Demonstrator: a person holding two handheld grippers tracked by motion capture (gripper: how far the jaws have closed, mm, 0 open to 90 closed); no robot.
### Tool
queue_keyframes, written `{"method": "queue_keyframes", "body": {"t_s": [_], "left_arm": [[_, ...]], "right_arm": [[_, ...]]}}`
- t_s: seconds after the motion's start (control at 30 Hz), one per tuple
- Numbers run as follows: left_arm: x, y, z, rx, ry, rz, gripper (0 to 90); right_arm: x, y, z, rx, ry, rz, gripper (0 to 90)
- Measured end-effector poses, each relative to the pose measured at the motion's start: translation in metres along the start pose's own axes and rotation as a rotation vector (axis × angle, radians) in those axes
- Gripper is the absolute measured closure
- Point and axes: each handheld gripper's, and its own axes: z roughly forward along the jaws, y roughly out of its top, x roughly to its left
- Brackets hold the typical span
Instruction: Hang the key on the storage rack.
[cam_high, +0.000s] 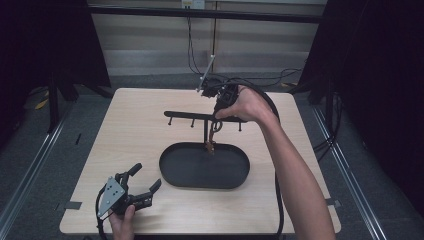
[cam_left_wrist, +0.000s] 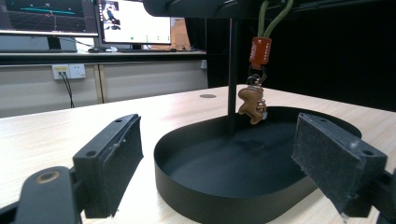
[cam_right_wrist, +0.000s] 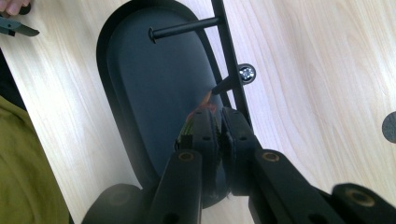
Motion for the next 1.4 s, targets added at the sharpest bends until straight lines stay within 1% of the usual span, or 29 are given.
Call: {"method": "queue_keyframes", "body": {"t_s": [0.17,0.37,0.47,0.53,0.6,0.67,0.8,0.83,0.9,1.0,1.03,1.07,1.1,1.13,1.2,1.3,1.37,1.4], "left_arm": [[0.0,0.0,0.0,0.0,0.0,-0.001,15.7],[0.0,0.0,0.0,0.001,0.001,0.004,15.7],[0.0,0.0,0.0,0.002,0.0,0.002,15.7],[0.0,0.0,0.0,0.003,0.0,0.003,15.7],[0.0,0.0,0.0,0.004,0.0,0.004,15.7],[0.0,0.0,0.0,0.004,0.0,0.004,15.7],[0.0,0.0,0.0,0.003,0.0,0.003,15.7],[0.001,0.0,0.0,0.008,-0.002,0.01,15.7],[0.001,0.0,0.0,0.006,-0.001,0.01,15.7],[0.001,0.0,0.0,0.006,-0.001,0.01,15.7],[0.001,0.0,0.0,0.006,-0.001,0.01,15.7],[0.001,0.0,0.0,0.006,-0.001,0.01,15.7],[0.001,0.0,0.0,0.007,-0.001,0.01,15.7],[0.001,0.0,0.0,0.007,-0.001,0.009,15.7],[0.001,0.0,0.0,0.007,-0.001,0.01,15.7],[0.001,0.0,-0.001,0.006,0.0,0.013,15.7],[0.001,0.0,-0.001,0.008,-0.001,0.012,15.7],[0.001,0.0,-0.001,0.008,-0.001,0.011,15.7]], "right_arm": [[0.0,0.0,0.0,-0.006,-0.006,0.001,84.3],[0.0,-0.003,-0.002,-0.017,-0.01,0.019,82.7],[0.001,-0.005,-0.002,-0.03,-0.01,0.014,82.2],[0.001,-0.006,-0.003,-0.038,-0.006,0.023,81.7],[0.002,-0.007,-0.003,-0.044,-0.005,0.026,79.0],[0.003,-0.008,-0.005,-0.049,-0.008,0.041,78.5],[0.005,-0.012,-0.008,-0.094,0.004,0.037,75.6],[0.006,-0.013,-0.008,-0.107,0.012,0.044,74.7],[0.008,-0.016,-0.01,-0.128,0.018,0.057,71.3],[0.01,-0.021,-0.011,-0.165,0.018,0.079,66.6],[0.011,-0.023,-0.012,-0.181,0.017,0.08,64.7],[0.012,-0.024,-0.012,-0.201,0.013,0.095,63.4],[0.013,-0.027,-0.012,-0.221,0.01,0.1,62.1],[0.014,-0.029,-0.013,-0.231,0.013,0.102,60.6],[0.016,-0.033,-0.011,-0.269,0.021,0.105,58.5],[0.019,-0.04,-0.009,-0.288,0.021,0.12,55.6],[0.021,-0.045,-0.007,-0.302,0.017,0.14,53.6],[0.022,-0.048,-0.007,-0.319,0.015,0.149,52.8]]}}
